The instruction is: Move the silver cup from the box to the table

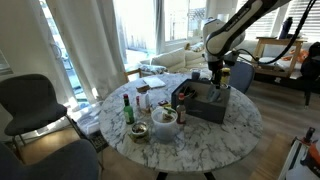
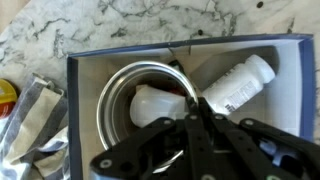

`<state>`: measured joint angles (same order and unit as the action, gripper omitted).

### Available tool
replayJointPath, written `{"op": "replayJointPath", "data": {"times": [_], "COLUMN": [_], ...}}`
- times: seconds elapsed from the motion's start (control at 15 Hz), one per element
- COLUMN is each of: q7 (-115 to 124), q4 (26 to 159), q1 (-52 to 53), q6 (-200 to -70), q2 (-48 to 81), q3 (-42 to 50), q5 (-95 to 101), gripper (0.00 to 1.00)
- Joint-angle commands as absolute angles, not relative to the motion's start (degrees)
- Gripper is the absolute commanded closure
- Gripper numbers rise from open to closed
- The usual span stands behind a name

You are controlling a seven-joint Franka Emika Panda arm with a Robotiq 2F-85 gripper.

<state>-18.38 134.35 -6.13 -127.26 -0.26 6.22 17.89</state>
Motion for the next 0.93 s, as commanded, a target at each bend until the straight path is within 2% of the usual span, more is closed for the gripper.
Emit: {"op": "replayJointPath", "data": {"times": [0.0,0.47,0.87], "q7": [-22.99,-29.46,-34.08], "q4": [137.84,137.29,137.57], "q1": [-3.22,6.16,11.3], "q6": [-118.47,-100.24,-108.98], "q2": [-11.04,-19.01,-12.1], "q3": [3.21,-4.86,-6.28], "q5": [20.18,21.36,18.84], "gripper": [0.99,0.99,0.99]}}
